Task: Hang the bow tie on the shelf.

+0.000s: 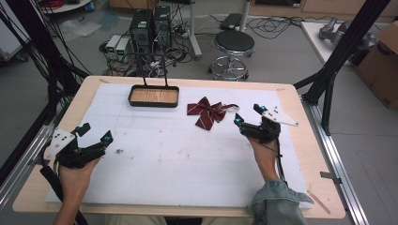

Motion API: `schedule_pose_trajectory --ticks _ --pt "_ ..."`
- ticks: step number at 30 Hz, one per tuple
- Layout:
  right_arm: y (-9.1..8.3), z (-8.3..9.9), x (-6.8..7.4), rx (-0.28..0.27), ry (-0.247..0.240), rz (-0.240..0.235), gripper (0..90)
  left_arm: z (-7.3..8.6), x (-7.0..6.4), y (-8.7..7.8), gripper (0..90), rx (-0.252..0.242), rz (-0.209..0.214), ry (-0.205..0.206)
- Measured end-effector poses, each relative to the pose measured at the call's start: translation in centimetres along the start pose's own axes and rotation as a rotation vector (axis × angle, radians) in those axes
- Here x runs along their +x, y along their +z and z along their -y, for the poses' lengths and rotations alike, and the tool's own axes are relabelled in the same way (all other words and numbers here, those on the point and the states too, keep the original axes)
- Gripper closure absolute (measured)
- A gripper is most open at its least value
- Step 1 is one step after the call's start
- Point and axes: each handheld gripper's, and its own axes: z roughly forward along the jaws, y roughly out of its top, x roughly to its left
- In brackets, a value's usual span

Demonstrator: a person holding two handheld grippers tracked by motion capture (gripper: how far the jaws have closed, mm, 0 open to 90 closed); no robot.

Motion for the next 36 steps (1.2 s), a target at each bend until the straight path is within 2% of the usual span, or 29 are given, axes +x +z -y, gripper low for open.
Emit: schedule_pose_trajectory --ticks 2,3,5,6,7,8,9,11,12,13,14,15,16,17,18,22,25,27,28,33,34,36 --pt "1.8 -0.5 0.1 0.030 0.008 -0.024 22.0 0.0 -0.2 0.1 15.6 0.000 0.007 -0.002" --pt "1.8 -0.5 0.1 0.030 0.008 -0.024 22.0 0.0 -0.2 0.1 15.7 0.000 0.007 -0.002" --pt "3.7 -0.9 0.2 0.040 0.009 -0.045 24.8 0.0 -0.2 0.2 15.7 -0.002 0.008 0.000" --pt "5.5 -1.1 0.4 0.058 0.015 -0.055 25.4 0.0 -0.1 0.2 15.9 -0.009 0.005 -0.002" --pt "6.5 -1.2 0.5 0.074 0.016 -0.065 26.3 0.0 -0.1 0.2 15.9 -0.008 0.006 -0.005" --pt "6.5 -1.2 0.5 0.074 0.016 -0.065 26.3 0.0 -0.1 0.2 15.9 -0.008 0.006 -0.005" --pt "8.1 -1.2 0.8 0.103 0.008 -0.081 29.4 0.0 0.0 0.2 15.9 -0.010 0.006 -0.008" --pt "10.2 -0.8 1.1 0.152 0.017 -0.129 34.9 0.1 0.0 0.2 15.9 -0.011 0.006 -0.010" --pt "10.2 -0.8 1.1 0.152 0.017 -0.129 34.9 0.1 0.0 0.3 15.9 -0.010 0.008 -0.011" --pt "11.9 -0.4 1.4 0.225 -0.010 -0.115 38.1 0.2 0.1 0.4 15.9 -0.005 0.009 -0.011" --pt "12.5 0.0 1.7 0.230 -0.030 -0.112 41.6 0.3 0.1 0.5 15.9 -0.003 0.010 -0.012" --pt "12.5 0.0 1.7 0.230 -0.030 -0.112 41.6 0.3 0.1 0.5 15.9 -0.003 0.010 -0.012" --pt "13.0 0.4 1.9 0.236 -0.055 -0.103 42.4 0.3 0.1 0.5 15.9 -0.001 0.012 -0.011" --pt "13.8 1.3 2.3 0.270 -0.099 -0.093 45.5 0.4 0.1 0.5 15.9 -0.001 0.013 -0.010" --pt "14.1 1.8 2.3 0.292 -0.106 -0.091 45.9 0.4 0.1 0.6 15.9 -0.001 0.012 -0.010" --pt "14.9 2.8 2.0 0.321 -0.102 -0.070 51.1 0.4 0.0 0.7 15.9 0.000 0.017 -0.012" --pt "15.0 3.1 1.6 0.331 -0.079 -0.056 51.9 0.5 -0.1 0.8 15.9 0.002 0.020 -0.010" --pt "15.2 3.5 1.3 0.353 -0.057 -0.055 53.3 0.5 -0.2 1.1 15.9 0.006 0.025 -0.008" --pt "15.3 3.6 1.3 0.367 -0.062 -0.055 53.9 0.5 -0.2 1.1 15.9 0.006 0.025 -0.008" --pt "15.5 3.5 1.6 0.363 -0.095 -0.054 56.1 0.6 -0.5 1.4 15.9 0.010 0.035 -0.002" --pt "15.8 2.8 1.7 0.372 -0.086 -0.070 55.3 0.6 -0.6 1.5 15.9 0.008 0.035 -0.002" --pt "16.3 1.7 1.9 0.332 -0.090 -0.086 55.1 0.6 -0.6 1.5 15.9 0.010 0.036 -0.005"
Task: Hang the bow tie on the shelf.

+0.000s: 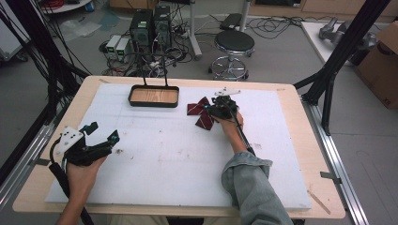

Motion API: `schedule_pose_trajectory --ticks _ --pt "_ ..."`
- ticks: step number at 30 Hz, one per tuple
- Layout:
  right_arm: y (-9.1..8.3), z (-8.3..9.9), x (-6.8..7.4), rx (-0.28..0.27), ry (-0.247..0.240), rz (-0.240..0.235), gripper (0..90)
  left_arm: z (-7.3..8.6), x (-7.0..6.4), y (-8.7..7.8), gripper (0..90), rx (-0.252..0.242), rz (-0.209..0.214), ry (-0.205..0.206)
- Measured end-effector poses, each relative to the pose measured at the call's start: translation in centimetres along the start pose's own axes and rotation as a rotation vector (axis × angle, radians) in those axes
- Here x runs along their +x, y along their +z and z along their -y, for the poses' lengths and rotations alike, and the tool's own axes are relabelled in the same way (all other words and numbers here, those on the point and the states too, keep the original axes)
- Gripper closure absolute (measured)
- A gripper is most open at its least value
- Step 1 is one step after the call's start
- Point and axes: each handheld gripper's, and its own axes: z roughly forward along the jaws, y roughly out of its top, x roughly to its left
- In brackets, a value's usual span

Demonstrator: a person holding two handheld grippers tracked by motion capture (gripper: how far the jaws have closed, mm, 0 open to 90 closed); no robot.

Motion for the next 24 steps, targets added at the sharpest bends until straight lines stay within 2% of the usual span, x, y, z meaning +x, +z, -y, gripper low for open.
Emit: schedule_pose_trajectory --ticks 2,3,5,6,7,10,11,13,16,18,21,22,24 --pt "0.1 -0.6 0.0 -0.004 0.004 -0.004 53.7 0.0 0.0 0.0 15.9 0.000 0.002 -0.001" --pt "0.3 -0.9 -0.1 0.003 0.013 -0.022 52.8 0.0 0.1 -0.1 15.9 0.000 0.002 -0.005" --pt "1.3 -0.6 0.3 0.083 -0.029 -0.018 53.0 0.0 0.2 -0.5 15.9 -0.006 -0.002 -0.007" --pt "1.3 -0.6 0.3 0.083 -0.029 -0.018 53.0 0.0 0.2 -0.5 15.9 -0.006 -0.002 -0.007" --pt "1.9 0.1 0.1 0.145 -0.029 -0.022 53.9 0.0 0.4 -0.8 15.9 -0.011 -0.008 -0.010" --pt "2.5 0.7 -0.1 0.206 -0.015 -0.008 57.7 0.1 0.5 -0.9 15.9 -0.009 -0.010 -0.013" --pt "2.6 0.8 -0.1 0.209 -0.012 -0.005 59.9 0.2 0.5 -1.0 15.9 -0.002 -0.011 -0.013" --pt "2.6 0.8 -0.1 0.211 0.008 -0.005 70.1 0.3 0.4 -1.0 15.9 -0.002 -0.012 -0.013" --pt "2.4 0.5 0.1 0.220 -0.013 0.008 75.1 0.2 0.4 -1.1 15.9 -0.004 -0.011 -0.011" --pt "2.0 0.2 -0.1 0.194 0.012 0.000 75.6 0.2 0.4 -1.1 15.9 -0.003 -0.011 -0.012" --pt "0.8 -0.9 -0.4 0.103 0.080 -0.028 75.6 0.2 0.3 -0.9 15.9 -0.002 -0.008 -0.012" --pt "0.8 -0.9 -0.4 0.103 0.080 -0.028 75.6 0.2 0.2 -0.8 15.9 -0.006 -0.005 -0.017" --pt "-0.5 -2.0 -0.6 0.016 0.117 -0.052 75.6 0.2 0.2 -0.6 15.9 -0.004 -0.001 -0.016"
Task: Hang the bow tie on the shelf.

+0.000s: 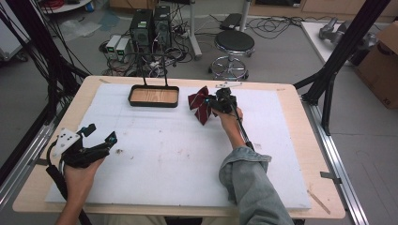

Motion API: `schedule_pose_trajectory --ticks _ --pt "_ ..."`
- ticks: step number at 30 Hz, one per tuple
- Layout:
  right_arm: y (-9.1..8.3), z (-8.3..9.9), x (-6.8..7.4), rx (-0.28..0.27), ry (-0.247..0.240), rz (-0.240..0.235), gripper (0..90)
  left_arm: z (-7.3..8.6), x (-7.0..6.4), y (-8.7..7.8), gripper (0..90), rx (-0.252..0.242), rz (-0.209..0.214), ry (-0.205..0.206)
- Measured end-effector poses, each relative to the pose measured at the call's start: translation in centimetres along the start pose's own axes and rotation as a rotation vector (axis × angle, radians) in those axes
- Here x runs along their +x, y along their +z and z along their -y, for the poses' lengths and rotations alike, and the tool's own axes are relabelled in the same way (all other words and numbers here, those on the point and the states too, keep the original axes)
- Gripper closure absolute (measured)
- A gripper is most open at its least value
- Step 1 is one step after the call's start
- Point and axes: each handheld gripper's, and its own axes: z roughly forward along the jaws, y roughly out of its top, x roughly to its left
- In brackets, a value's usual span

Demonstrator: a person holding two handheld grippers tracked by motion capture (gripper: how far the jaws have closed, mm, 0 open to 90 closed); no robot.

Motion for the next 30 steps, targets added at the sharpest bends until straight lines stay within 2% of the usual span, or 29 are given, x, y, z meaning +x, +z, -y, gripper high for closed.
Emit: schedule_pose_trajectory --ticks 1,2,3,5,7,9,11,13,14,15,17,20,21,23,25,26,30 --pt "-0.4 -0.3 0.0 -0.030 0.014 -0.017 75.6 0.0 -0.1 0.2 15.9 0.003 0.006 0.002" --pt "-0.4 -0.3 0.0 -0.030 0.014 -0.017 75.6 0.0 -0.1 0.2 15.9 0.003 0.006 0.002" --pt "-0.9 -1.2 0.2 -0.040 0.044 -0.060 75.6 0.0 -0.3 0.4 15.9 0.002 0.008 0.006" --pt "-1.4 -2.3 0.6 -0.072 0.053 -0.096 75.6 -0.1 -0.3 0.5 15.9 0.004 0.015 0.011" --pt "-1.7 -3.4 1.2 -0.097 0.052 -0.132 75.6 -0.1 -0.4 0.5 15.9 0.003 0.014 0.013" --pt "-1.8 -3.8 1.5 -0.108 0.051 -0.141 75.6 -0.1 -0.4 0.5 15.9 0.002 0.015 0.014" --pt "-2.1 -5.4 2.8 -0.142 0.039 -0.205 75.6 -0.2 -0.4 0.4 15.9 0.000 0.013 0.010" --pt "-2.2 -6.3 3.5 -0.168 0.034 -0.244 75.6 -0.2 -0.3 0.3 15.9 -0.002 0.013 0.011" --pt "-2.2 -6.3 3.5 -0.168 0.034 -0.244 75.6 -0.2 -0.3 0.3 15.9 -0.002 0.013 0.011" --pt "-2.2 -7.2 4.2 -0.181 0.035 -0.276 75.6 -0.2 -0.3 0.3 15.9 -0.004 0.011 0.010" --pt "-2.1 -8.0 4.9 -0.190 0.030 -0.308 75.6 -0.2 -0.4 0.2 15.9 -0.005 0.012 0.011" --pt "-2.1 -8.6 5.5 -0.208 0.008 -0.316 75.6 -0.2 -0.4 0.1 15.9 -0.006 0.009 0.014" --pt "-2.0 -9.3 6.2 -0.215 -0.007 -0.332 75.6 -0.2 -0.4 0.0 15.9 -0.007 0.010 0.013" --pt "-1.8 -9.9 6.5 -0.210 -0.007 -0.346 75.5 -0.1 -0.4 0.0 15.9 -0.006 0.007 0.015" --pt "-1.6 -10.5 6.8 -0.233 -0.021 -0.330 75.6 -0.1 -0.4 -0.1 15.9 -0.004 0.008 0.016" --pt "-1.6 -10.5 6.8 -0.233 -0.021 -0.330 75.6 -0.1 -0.4 -0.1 15.9 -0.003 0.009 0.017" --pt "-0.4 -12.3 7.0 -0.263 0.002 -0.335 75.6 -0.1 -0.5 0.0 15.9 -0.004 0.013 0.013"
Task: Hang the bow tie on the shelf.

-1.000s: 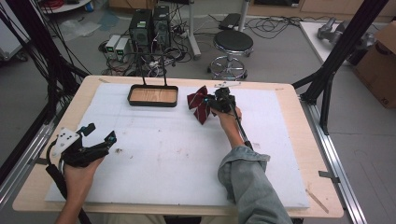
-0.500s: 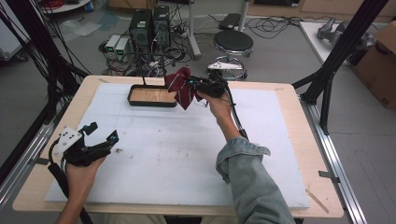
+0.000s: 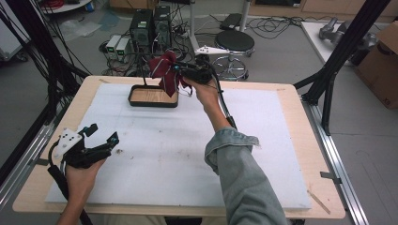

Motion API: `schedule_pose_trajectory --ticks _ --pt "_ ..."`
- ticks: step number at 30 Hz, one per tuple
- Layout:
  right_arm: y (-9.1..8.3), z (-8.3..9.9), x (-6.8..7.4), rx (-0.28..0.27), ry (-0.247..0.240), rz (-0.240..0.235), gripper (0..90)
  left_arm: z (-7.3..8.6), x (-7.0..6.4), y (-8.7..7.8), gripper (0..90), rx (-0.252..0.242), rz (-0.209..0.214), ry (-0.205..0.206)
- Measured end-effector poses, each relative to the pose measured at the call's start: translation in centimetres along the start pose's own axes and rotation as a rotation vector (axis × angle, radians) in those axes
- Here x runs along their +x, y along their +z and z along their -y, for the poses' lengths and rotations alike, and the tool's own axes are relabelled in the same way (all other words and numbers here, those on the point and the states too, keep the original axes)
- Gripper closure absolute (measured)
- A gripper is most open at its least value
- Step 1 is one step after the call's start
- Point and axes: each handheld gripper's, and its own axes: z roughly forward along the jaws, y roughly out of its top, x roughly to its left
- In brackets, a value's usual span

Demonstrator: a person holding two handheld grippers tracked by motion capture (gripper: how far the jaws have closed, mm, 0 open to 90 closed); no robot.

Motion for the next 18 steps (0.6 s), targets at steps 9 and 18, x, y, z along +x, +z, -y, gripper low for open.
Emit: schedule_pose_trajectory --ticks 9,18 --pt "2.8 -2.0 -1.3 -0.036 0.040 0.026 75.6 0.0 0.2 -0.2 15.9 -0.003 -0.003 -0.002" --pt "3.2 -1.3 -3.8 -0.026 0.110 0.125 75.4 0.1 0.4 -0.5 15.9 -0.001 -0.010 -0.008"
